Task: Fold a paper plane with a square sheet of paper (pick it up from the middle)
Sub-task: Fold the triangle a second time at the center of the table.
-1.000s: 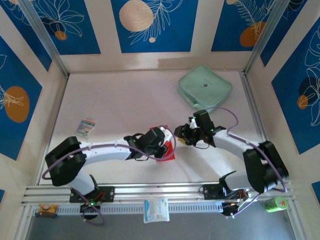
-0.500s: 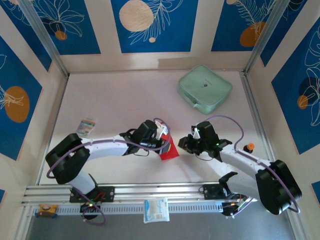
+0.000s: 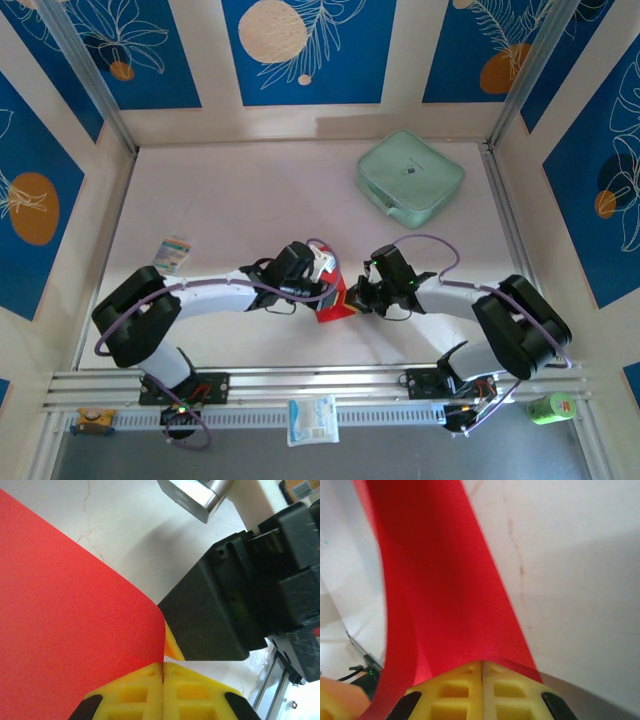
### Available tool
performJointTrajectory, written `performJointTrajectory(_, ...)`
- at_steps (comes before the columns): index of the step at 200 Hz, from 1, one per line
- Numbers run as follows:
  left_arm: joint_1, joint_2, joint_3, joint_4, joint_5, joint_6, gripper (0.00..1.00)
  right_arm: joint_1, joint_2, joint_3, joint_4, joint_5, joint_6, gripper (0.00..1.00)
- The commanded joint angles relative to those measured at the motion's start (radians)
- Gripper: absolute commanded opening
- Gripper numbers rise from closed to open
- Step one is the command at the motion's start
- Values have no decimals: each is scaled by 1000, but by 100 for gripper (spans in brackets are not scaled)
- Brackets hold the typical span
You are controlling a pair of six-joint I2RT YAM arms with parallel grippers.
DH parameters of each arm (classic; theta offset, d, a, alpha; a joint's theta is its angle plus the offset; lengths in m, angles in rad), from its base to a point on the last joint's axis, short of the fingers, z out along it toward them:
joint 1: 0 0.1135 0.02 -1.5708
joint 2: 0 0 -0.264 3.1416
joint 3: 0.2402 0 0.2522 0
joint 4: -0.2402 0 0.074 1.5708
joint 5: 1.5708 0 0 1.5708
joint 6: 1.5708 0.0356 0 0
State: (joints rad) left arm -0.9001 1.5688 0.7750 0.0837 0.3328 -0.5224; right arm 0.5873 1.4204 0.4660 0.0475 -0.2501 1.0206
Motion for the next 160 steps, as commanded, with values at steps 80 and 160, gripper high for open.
performJointTrajectory(80, 64, 39, 37, -176, -36, 100, 0, 22, 24, 3, -89, 50, -13, 2)
performJointTrajectory(160, 70, 83, 49, -155, -86, 130, 0, 29, 38, 30, -85, 40, -20, 2)
